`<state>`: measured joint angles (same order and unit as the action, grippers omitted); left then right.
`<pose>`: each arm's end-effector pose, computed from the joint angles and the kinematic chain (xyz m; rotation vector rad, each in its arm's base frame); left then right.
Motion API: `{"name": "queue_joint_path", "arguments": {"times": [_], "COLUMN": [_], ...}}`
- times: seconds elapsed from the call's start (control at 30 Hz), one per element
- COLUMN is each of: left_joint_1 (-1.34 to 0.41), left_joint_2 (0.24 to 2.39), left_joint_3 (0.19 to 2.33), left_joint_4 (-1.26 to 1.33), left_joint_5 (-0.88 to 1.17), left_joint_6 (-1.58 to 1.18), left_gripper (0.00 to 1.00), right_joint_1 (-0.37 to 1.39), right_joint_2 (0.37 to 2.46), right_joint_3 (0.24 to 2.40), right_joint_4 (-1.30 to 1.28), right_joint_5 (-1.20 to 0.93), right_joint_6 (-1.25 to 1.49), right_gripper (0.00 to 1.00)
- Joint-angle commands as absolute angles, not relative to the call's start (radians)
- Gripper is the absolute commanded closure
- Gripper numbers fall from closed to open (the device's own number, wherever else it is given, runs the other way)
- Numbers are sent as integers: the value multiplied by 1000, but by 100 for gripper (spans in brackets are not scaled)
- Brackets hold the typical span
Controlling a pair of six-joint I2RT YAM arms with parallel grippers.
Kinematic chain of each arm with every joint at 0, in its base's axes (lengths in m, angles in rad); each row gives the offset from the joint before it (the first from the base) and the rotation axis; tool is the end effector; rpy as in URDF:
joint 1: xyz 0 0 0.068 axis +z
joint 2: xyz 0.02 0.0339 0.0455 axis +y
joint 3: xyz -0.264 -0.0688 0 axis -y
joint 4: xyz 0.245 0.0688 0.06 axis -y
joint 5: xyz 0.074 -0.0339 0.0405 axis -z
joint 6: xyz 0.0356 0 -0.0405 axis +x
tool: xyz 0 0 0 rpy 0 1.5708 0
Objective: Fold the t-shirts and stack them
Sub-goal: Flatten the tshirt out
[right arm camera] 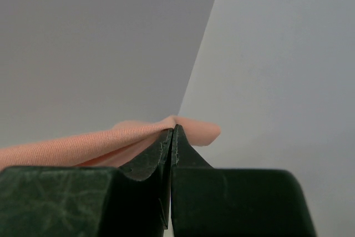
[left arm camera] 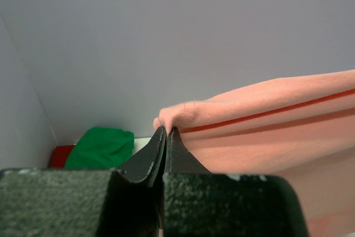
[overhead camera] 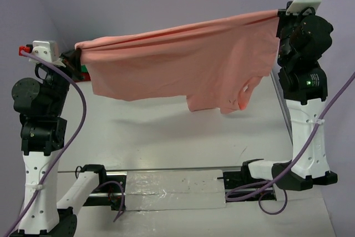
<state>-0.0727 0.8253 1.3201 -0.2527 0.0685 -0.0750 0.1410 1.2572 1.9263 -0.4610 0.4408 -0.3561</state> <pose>0.1338 -0.0122 0.5029 0.0567 1.3300 -0.1708 0.1976 0.0127 0.5856 0.0294 1.3991 -0.4790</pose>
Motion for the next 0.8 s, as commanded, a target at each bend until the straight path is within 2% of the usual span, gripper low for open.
{"name": "queue_joint_path", "arguments": {"times": [0.0, 0.27, 0.4, 0.5, 0.77], "left_joint_1": [-57, -57, -57, -55, -3], "left_joint_2": [792, 689, 626, 581, 519], "left_joint_3": [1321, 1345, 1333, 1362, 1557], "left_joint_4": [-181, -301, -376, -422, -506], "left_joint_5": [-48, 37, 72, 87, 120], "left_joint_6": [-60, -94, -107, -115, -160], "left_gripper": [100, 100, 100, 100, 100], "right_joint_1": [155, 382, 333, 267, 92], "right_joint_2": [1220, 936, 770, 668, 574], "right_joint_3": [2002, 1783, 1610, 1574, 1785], "right_joint_4": [-456, -564, -589, -647, -834], "right_joint_5": [551, 615, 549, 485, 275], "right_joint_6": [-367, -295, -259, -245, -173], "right_gripper": [100, 100, 100, 100, 100]}}
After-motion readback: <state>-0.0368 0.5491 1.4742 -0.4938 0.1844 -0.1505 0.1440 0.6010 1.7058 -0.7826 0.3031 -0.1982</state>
